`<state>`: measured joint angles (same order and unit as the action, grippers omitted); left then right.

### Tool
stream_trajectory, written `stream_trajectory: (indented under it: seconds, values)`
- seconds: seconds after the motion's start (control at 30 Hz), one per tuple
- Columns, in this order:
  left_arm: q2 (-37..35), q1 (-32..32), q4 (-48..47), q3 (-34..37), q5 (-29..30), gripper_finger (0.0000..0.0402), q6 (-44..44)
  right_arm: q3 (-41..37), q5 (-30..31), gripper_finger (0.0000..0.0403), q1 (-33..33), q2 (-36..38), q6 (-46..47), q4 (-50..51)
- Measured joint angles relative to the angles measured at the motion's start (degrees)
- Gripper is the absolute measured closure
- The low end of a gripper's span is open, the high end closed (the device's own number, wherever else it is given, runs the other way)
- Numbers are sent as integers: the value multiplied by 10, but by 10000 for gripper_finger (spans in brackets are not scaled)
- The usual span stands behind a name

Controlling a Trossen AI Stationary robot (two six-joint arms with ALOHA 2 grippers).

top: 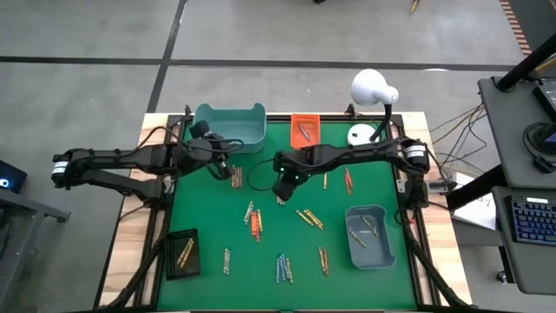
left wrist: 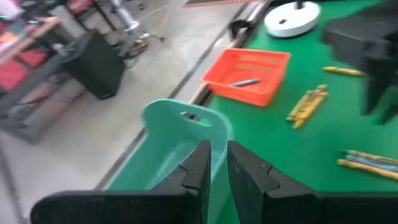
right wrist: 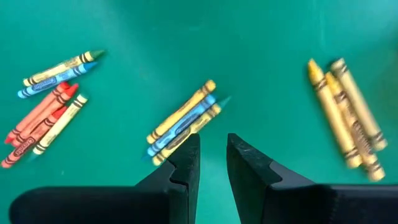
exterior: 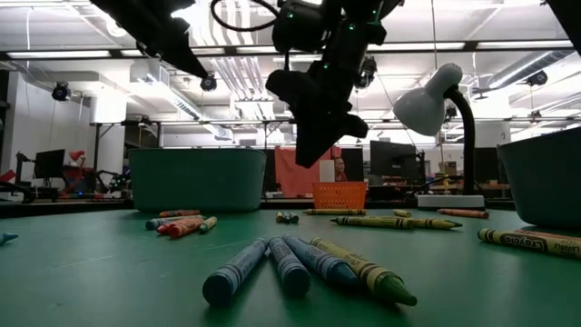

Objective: Sort crayons
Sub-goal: Put the green crayon into the blue bin

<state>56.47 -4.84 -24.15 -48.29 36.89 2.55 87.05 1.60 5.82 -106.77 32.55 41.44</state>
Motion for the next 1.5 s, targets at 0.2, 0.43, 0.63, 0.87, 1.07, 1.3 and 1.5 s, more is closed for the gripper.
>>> stream_trajectory:
  seconds: [0.2,0.43,0.63,0.87,1.07,1.3,1.5]
  values:
    - [-10,0,-21,0,70,365,9,-2,65,335,-32,-1,57,-2]
    - [-17,0,-23,0,71,365,8,-2,126,335,-51,-15,107,-6]
    - [-16,0,-29,0,58,365,-2,-2,126,321,-51,-40,114,-12]
    - [-22,0,-31,0,55,365,4,-3,119,267,-51,-60,135,-15]
    - [-48,0,-60,0,55,365,5,-3,120,236,-51,-74,144,-41]
    - [-99,0,-81,-8,55,365,-1,-3,120,232,-50,-87,150,-54]
    - [-134,0,-82,-8,55,365,-1,-3,120,232,-49,-87,153,-55]
